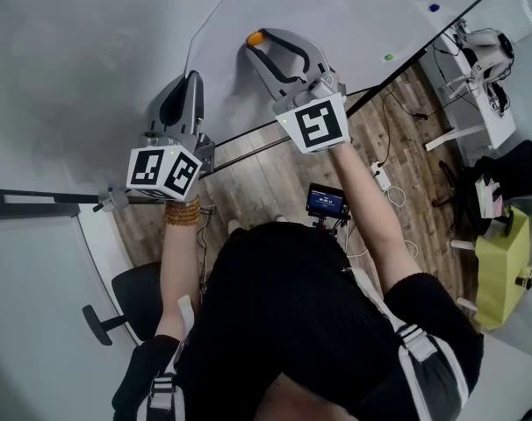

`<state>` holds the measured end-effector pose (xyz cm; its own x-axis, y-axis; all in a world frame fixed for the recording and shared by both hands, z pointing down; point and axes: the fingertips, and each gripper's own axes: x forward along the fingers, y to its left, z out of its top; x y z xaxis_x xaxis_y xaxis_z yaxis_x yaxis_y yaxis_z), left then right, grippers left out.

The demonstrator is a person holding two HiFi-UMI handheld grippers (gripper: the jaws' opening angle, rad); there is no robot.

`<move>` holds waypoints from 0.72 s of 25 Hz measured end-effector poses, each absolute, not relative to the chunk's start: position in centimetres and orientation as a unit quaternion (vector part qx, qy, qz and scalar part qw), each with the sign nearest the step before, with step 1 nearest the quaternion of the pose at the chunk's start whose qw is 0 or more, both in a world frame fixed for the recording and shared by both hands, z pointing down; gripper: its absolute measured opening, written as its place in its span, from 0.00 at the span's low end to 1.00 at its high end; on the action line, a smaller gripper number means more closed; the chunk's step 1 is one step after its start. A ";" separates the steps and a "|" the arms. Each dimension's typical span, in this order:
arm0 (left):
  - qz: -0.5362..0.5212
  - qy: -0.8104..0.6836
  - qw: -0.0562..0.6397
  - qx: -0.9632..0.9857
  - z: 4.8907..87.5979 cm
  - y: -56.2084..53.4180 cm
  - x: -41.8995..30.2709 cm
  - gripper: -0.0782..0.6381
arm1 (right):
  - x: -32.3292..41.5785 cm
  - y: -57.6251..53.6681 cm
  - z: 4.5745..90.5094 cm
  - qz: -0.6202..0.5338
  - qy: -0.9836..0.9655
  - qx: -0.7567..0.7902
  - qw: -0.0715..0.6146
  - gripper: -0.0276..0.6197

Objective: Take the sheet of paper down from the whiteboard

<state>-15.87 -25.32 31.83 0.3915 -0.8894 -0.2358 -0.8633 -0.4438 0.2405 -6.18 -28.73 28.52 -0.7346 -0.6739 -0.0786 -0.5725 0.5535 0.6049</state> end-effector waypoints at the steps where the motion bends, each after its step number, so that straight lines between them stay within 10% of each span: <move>1: -0.166 -0.526 0.039 0.833 31.8 -25.3 -15.8 0.12 | -6.1 -28.7 28.5 -0.311 -0.878 0.355 0.081 0.22; 18: -0.168 -0.532 0.042 0.829 32.1 -25.3 -16.1 0.12 | -5.9 -28.3 28.4 -0.311 -0.878 0.357 0.072 0.21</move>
